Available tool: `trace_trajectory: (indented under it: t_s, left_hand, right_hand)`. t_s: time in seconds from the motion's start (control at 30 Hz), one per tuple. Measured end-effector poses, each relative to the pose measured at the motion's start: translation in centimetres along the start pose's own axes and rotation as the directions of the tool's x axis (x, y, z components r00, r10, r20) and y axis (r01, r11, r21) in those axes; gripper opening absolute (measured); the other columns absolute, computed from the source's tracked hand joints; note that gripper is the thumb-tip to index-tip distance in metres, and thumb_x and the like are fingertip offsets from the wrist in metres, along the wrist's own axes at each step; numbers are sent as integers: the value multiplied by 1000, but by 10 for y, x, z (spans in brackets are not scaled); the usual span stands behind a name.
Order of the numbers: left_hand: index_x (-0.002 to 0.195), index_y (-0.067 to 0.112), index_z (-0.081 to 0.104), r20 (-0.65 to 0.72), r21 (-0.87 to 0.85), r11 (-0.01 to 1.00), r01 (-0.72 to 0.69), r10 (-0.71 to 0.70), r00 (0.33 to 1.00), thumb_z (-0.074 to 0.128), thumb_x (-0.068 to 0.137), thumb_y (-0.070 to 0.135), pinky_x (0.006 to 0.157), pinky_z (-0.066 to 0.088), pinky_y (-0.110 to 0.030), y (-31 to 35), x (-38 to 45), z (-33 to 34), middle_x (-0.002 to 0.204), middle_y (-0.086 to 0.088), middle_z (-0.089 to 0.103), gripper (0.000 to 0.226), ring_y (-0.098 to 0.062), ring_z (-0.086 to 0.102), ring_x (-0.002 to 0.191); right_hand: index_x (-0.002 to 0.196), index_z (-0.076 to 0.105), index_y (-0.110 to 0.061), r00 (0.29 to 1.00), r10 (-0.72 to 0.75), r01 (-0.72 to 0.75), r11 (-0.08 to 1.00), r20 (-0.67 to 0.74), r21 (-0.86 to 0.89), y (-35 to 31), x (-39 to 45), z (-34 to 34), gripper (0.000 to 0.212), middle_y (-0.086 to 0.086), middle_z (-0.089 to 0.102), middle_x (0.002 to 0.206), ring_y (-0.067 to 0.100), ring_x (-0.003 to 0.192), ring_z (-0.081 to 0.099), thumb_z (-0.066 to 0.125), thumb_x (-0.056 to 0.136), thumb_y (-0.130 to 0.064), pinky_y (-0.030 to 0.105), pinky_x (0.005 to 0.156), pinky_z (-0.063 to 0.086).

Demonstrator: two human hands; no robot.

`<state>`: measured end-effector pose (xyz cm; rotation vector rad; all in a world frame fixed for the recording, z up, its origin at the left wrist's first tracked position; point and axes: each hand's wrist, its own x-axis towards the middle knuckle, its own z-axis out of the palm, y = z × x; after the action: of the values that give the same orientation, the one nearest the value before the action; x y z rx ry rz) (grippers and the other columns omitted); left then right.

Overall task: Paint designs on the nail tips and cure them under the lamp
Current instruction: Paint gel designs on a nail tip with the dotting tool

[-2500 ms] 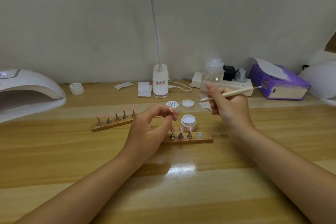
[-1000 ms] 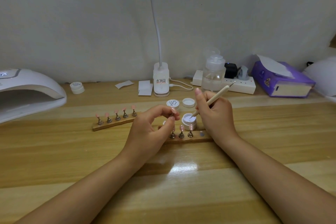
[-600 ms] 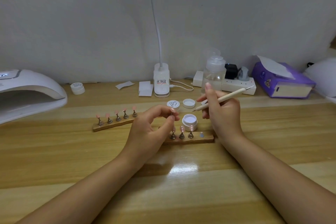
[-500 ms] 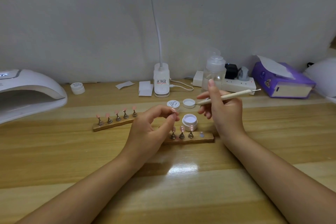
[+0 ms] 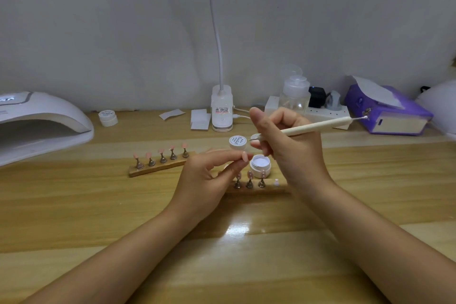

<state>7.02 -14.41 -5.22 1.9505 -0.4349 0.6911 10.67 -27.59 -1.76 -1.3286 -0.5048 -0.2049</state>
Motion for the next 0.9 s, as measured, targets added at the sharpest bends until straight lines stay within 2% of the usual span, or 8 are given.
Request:
trace_trajectory:
  t_s: [0.07,0.17,0.33,0.47,0.77,0.9]
  left_hand:
    - [102,9,68,6,-6,1000,-18,18,1000,61,78,16,83,53,-36,0,0,0,94,1,71,26,-10,66,92]
    - [100,7,69,14,-11,1000,-30,30,999,62,78,12,81,53,-37,0,0,0,94,0,71,23,-8,66,91]
    - [94,4,71,21,-1,999,-46,46,999,64,79,5,76,53,-36,-3,0,1,89,-1,72,18,-3,63,79]
    - [92,4,72,19,-2,999,-49,49,999,65,78,-2,75,53,-37,-4,-1,1,86,2,70,17,0,61,77]
    - [94,6,71,31,5,998,-65,65,997,64,79,2,75,51,-29,-4,0,1,85,9,67,17,7,59,77]
    - [97,7,70,35,4,997,-71,71,997,64,79,0,75,52,-34,-4,0,0,87,6,69,21,3,61,79]
  right_hand:
    - [55,50,-15,999,3,-2,1000,38,-25,-1,-3,1,31,-2,55,42,6,40,54,64,71,-38,15,47,45]
    - [54,47,-13,1000,12,-11,999,23,-48,0,-5,3,35,0,55,42,9,42,57,67,70,-36,16,48,46]
    - [48,44,-15,1000,-4,7,993,22,-116,5,-5,2,40,0,51,40,9,39,54,68,80,-14,16,44,43]
    - [49,44,-14,999,14,-9,993,35,-122,6,-5,2,40,-4,52,37,6,37,52,63,83,-5,16,39,41]
    - [50,45,-12,999,20,-16,995,38,-94,6,-6,3,37,-3,52,37,4,37,54,60,82,0,15,41,44]
    - [48,46,-15,999,16,-11,995,44,-104,7,-5,4,39,-2,53,38,5,38,54,60,81,0,15,42,44]
